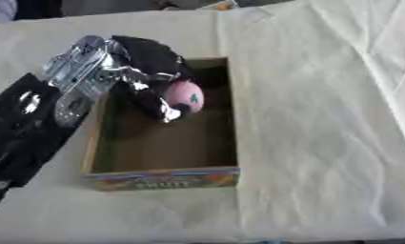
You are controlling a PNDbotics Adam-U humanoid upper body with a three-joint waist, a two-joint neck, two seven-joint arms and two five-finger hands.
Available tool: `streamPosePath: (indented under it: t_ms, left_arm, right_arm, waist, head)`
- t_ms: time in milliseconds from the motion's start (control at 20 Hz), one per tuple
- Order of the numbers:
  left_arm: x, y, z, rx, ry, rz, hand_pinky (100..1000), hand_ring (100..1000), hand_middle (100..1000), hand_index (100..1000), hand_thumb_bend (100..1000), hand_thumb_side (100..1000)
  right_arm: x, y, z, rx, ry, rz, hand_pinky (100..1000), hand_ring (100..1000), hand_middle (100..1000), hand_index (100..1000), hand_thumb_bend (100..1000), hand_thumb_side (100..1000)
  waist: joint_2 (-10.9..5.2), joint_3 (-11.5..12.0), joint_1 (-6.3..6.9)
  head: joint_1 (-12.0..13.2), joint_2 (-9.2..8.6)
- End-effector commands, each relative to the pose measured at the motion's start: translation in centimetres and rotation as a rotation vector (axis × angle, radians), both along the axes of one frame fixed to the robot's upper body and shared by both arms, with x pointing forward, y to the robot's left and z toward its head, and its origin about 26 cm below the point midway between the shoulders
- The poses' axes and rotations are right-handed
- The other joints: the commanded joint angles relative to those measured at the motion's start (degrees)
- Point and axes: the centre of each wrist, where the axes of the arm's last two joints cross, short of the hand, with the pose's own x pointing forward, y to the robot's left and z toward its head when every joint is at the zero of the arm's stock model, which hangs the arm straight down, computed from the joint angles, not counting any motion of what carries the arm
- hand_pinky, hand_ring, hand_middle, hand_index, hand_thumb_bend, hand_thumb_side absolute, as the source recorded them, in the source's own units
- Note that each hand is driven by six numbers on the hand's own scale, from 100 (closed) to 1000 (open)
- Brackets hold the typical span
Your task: Pick up objects on the table and place them in the box.
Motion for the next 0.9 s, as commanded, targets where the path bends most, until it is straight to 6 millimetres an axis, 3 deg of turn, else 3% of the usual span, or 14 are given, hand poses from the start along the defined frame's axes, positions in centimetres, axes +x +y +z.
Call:
streamPosePath:
  t_ms: [50,350,500,650,700,750,850,900]
  left_arm:
    - [-0.2,0.1,1.3,0.114,-0.026,-0.031,601,767,797,947,523,917]
    - [0.2,0.1,0.8,0.165,-0.037,-0.041,637,807,829,980,594,923]
    - [0.3,0.1,0.9,0.169,-0.042,-0.048,636,808,828,983,569,912]
    - [-0.1,0.1,1.5,0.141,-0.054,-0.059,628,800,815,972,506,882]
    - [-0.4,0.1,1.9,0.122,-0.063,-0.062,607,781,793,952,415,833]
    - [-0.7,0.2,2.4,0.096,-0.077,-0.064,607,781,793,952,415,833]
    - [-1.4,0.3,3.5,0.027,-0.110,-0.072,569,745,754,922,231,764]
    - [-1.8,0.6,4.1,-0.018,-0.129,-0.075,571,744,752,922,205,752]
  right_arm:
    - [-0.3,-0.1,1.1,-0.024,-0.030,0.003,637,790,733,818,100,1000]
    - [-0.2,0.0,1.1,-0.021,-0.031,0.008,638,790,734,818,100,1000]
    - [-0.2,0.0,1.0,-0.018,-0.030,0.008,638,790,734,818,100,1000]
    - [-0.2,-0.1,1.0,-0.016,-0.029,0.007,638,790,734,818,100,1000]
    - [-0.2,-0.1,1.0,-0.016,-0.029,0.007,638,790,734,817,100,1000]
    - [-0.3,-0.1,1.0,-0.016,-0.029,0.006,638,790,734,817,100,1000]
    - [-0.3,-0.1,1.0,-0.014,-0.029,0.004,638,790,734,817,100,1000]
    - [-0.3,-0.2,1.0,-0.013,-0.030,0.002,638,789,734,817,100,1000]
  waist:
    - [-1.18,0.0,-0.21]
    - [-1.25,0.0,-0.32]
    - [-1.32,0.0,-0.36]
    - [-1.41,0.1,-0.38]
    - [-1.46,0.2,-0.40]
    - [-1.49,0.2,-0.42]
    - [-1.57,0.5,-0.55]
    - [-1.61,0.6,-0.63]
  head:
    - [0.2,0.12]
    - [-0.1,0.19]
    - [-0.1,0.08]
    - [-0.2,-0.01]
    - [-0.2,-0.01]
    - [-0.3,-0.02]
    - [-0.5,0.06]
    - [-0.6,0.12]
